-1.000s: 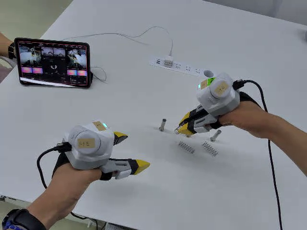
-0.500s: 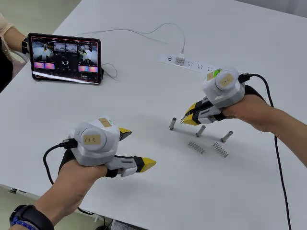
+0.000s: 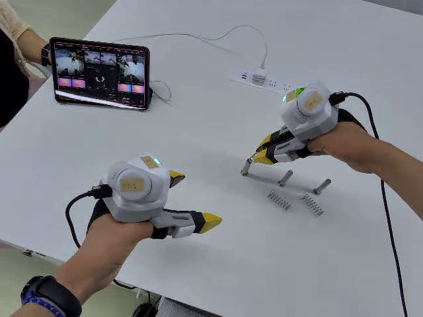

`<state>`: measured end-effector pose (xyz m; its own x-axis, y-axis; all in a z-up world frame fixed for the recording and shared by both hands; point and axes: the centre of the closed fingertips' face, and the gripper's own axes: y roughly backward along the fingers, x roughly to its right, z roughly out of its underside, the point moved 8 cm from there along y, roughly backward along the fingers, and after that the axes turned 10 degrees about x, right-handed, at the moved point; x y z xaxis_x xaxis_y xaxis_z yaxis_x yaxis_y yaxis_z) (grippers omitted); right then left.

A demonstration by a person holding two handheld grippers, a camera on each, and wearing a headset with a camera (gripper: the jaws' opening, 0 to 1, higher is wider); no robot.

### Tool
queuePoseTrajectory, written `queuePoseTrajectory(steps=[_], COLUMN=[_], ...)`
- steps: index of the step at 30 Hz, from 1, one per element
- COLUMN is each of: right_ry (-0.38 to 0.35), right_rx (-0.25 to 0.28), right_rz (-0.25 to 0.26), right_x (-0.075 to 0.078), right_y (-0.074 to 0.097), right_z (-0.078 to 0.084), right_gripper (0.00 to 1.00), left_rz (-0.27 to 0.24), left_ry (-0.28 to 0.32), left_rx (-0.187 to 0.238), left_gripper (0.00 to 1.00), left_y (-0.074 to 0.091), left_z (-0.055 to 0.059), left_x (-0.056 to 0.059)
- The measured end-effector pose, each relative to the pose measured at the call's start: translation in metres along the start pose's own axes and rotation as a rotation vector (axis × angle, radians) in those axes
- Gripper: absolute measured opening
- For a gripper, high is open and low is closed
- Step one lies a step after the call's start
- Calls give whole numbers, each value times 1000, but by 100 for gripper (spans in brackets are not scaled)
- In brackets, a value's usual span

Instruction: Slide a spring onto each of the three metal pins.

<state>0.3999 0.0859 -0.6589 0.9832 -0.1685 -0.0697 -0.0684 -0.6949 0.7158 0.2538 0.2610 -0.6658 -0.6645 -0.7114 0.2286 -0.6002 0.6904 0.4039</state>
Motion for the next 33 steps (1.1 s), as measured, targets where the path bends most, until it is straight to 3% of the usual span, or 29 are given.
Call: queuePoseTrajectory(steps=[16,33], right_ry=[28,57], right_rx=[-31,-69], right_rz=[-26,-52], right_x=[-4,-6], right_y=[-15,-29], right_z=[-5,3], right_gripper=[13,13], left_rz=[-10,-14], left_ry=[17,21], left_rx=[-1,-2], left_gripper=[70,70], left_y=[6,8], left_z=[4,4], left_x=[-1,-3])
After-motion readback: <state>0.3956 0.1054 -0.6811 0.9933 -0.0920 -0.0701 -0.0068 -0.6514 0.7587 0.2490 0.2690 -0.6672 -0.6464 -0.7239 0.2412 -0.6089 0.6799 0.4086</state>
